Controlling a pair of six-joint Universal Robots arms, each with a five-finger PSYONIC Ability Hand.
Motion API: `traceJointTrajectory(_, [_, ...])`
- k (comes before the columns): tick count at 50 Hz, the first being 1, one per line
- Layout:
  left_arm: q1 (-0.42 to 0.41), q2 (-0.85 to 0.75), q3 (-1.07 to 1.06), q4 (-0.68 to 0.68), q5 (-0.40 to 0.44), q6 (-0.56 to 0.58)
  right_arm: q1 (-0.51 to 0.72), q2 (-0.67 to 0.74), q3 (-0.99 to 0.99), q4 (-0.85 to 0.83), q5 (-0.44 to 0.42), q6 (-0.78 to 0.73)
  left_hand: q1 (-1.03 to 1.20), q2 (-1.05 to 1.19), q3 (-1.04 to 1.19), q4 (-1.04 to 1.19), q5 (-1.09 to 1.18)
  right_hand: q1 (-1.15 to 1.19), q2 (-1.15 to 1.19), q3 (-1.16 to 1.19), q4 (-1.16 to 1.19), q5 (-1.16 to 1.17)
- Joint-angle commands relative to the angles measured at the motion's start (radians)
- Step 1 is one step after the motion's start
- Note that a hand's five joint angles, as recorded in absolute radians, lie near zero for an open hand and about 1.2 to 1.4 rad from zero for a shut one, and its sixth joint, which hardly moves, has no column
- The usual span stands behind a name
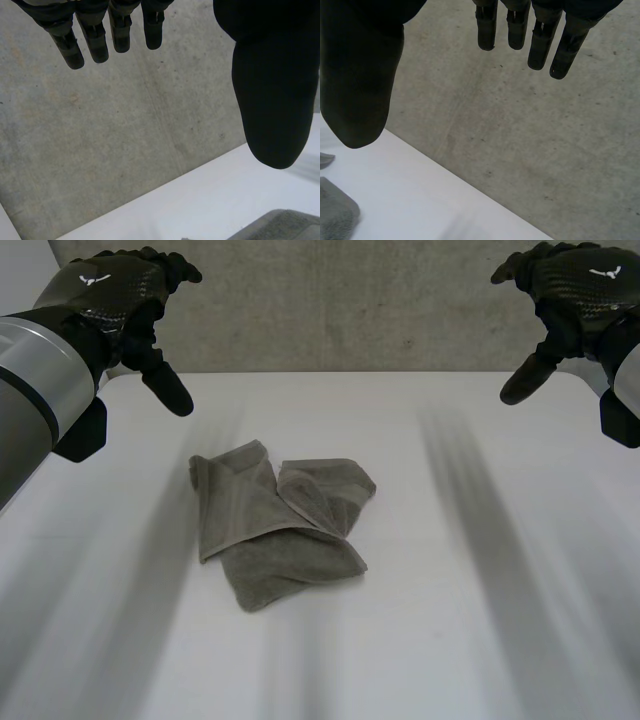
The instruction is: Fold the laundry
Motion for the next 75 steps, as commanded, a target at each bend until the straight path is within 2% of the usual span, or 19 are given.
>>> traceJointTrajectory(1, [-0.001,0.0,0.008,-0.019,0.003,0.003,-0.001,0.014,-0.006,0.001,0.014,-0.009,0.004,0.009,0.008,0.009,-0.013,-0.061,-0.071,-0.063,-0.08,-0.06])
traceJointTrajectory(17, [-0.003,-0.003,-0.014,-0.013,0.005,0.007,0.003,0.031,0.001,0.004,-0.009,-0.029,0.013,0.018,0.017,0.018,-0.004,-0.061,-0.071,-0.063,-0.08,-0.06])
traceJointTrajectory(20, [-0.003,-0.017,-0.035,-0.015,0.005,0.007,0.019,0.054,0.008,0.004,-0.045,-0.087,0.005,0.009,0.008,0.009,-0.013,-0.061,-0.071,-0.063,-0.08,-0.06])
traceJointTrajectory(25, [-0.008,-0.072,-0.104,0.007,0.006,0.009,0.055,0.138,0.014,0.001,-0.188,-0.252,0.007,0.012,0.011,0.012,-0.01,-0.061,-0.071,-0.063,-0.08,-0.06])
traceJointTrajectory(28, [-0.011,-0.127,-0.15,0.042,0.006,0.011,0.055,0.173,-0.003,0.001,-0.215,-0.277,0.005,0.009,0.008,0.009,-0.013,-0.061,-0.071,-0.063,-0.08,-0.06])
traceJointTrajectory(36, [-0.014,-0.255,-0.271,0.221,0.005,0.009,0.105,0.489,-0.236,-0.01,-0.367,-0.3,0.007,0.012,0.011,0.012,-0.01,-0.061,-0.071,-0.063,-0.08,-0.06])
traceJointTrajectory(47, [-0.018,-0.411,-0.331,0.439,-0.072,0.009,0.203,0.782,-0.529,-0.01,-0.384,-0.302,0.034,0.039,0.038,0.039,0.016,-0.061,-0.071,-0.063,-0.08,-0.06])
traceJointTrajectory(52, [-0.018,-0.462,-0.328,0.471,-0.092,0.012,0.24,0.946,-0.681,-0.001,-0.377,-0.299,0.046,0.05,0.049,0.051,0.028,-0.061,-0.071,-0.063,-0.08,-0.06])
traceJointTrajectory(58, [-0.018,-0.503,-0.328,0.476,-0.089,0.012,0.266,1.025,-0.741,0.019,-0.377,-0.3,0.084,0.088,0.087,0.089,0.066,-0.061,-0.071,-0.063,-0.08,-0.06])
traceJointTrajectory(61, [-0.02,-0.511,-0.328,0.476,-0.087,0.014,0.288,1.055,-0.761,0.03,-0.367,-0.302,0.18,0.185,0.184,0.185,0.163,0.046,0.036,0.045,0.027,0.048])
traceJointTrajectory(62, [-0.02,-0.511,-0.328,0.476,-0.087,0.014,0.294,1.063,-0.769,0.031,-0.362,-0.3,0.181,0.185,0.185,0.186,0.163,0.194,0.184,0.193,0.175,0.196])
traceJointTrajectory(63, [-0.02,-0.511,-0.328,0.476,-0.087,0.014,0.294,1.063,-0.769,0.031,-0.362,-0.3,0.323,0.328,0.327,0.328,0.306,0.196,0.186,0.194,0.177,0.197])
traceJointTrajectory(64, [-0.02,-0.511,-0.328,0.476,-0.087,0.014,0.299,1.066,-0.776,0.033,-0.358,-0.299,0.324,0.329,0.328,0.329,0.307,0.402,0.392,0.401,0.383,0.404])
traceJointTrajectory(65, [-0.02,-0.511,-0.325,0.478,-0.087,0.012,0.3,1.062,-0.781,0.033,-0.348,-0.297,0.537,0.541,0.541,0.542,0.519,0.617,0.606,0.615,0.597,0.618])
traceJointTrajectory(66, [-0.02,-0.51,-0.321,0.479,-0.087,0.012,0.3,1.062,-0.781,0.033,-0.348,-0.297,0.748,0.753,0.752,0.753,0.731,0.619,0.609,0.617,0.599,0.62])
traceJointTrajectory(67, [-0.02,-0.51,-0.32,0.479,-0.087,0.012,0.302,1.054,-0.785,0.031,-0.335,-0.296,0.75,0.755,0.754,0.755,0.733,0.825,0.815,0.823,0.806,0.826])
traceJointTrajectory(68, [-0.02,-0.505,-0.317,0.479,-0.087,0.012,0.302,1.043,-0.789,0.031,-0.318,-0.293,0.884,0.889,0.888,0.889,0.867,1.036,1.026,1.035,1.017,1.038])
traceJointTrajectory(72, [-0.02,-0.444,-0.316,0.493,-0.095,0.012,0.3,0.996,-0.789,0.034,-0.29,-0.273,1.14,1.145,1.144,1.145,1.123,1.161,1.151,1.159,1.141,1.162])
traceJointTrajectory(75, [-0.018,-0.404,-0.32,0.499,-0.093,0.012,0.289,0.935,-0.775,0.039,-0.258,-0.221,1.17,1.175,1.174,1.175,1.153,1.161,1.151,1.159,1.141,1.162])
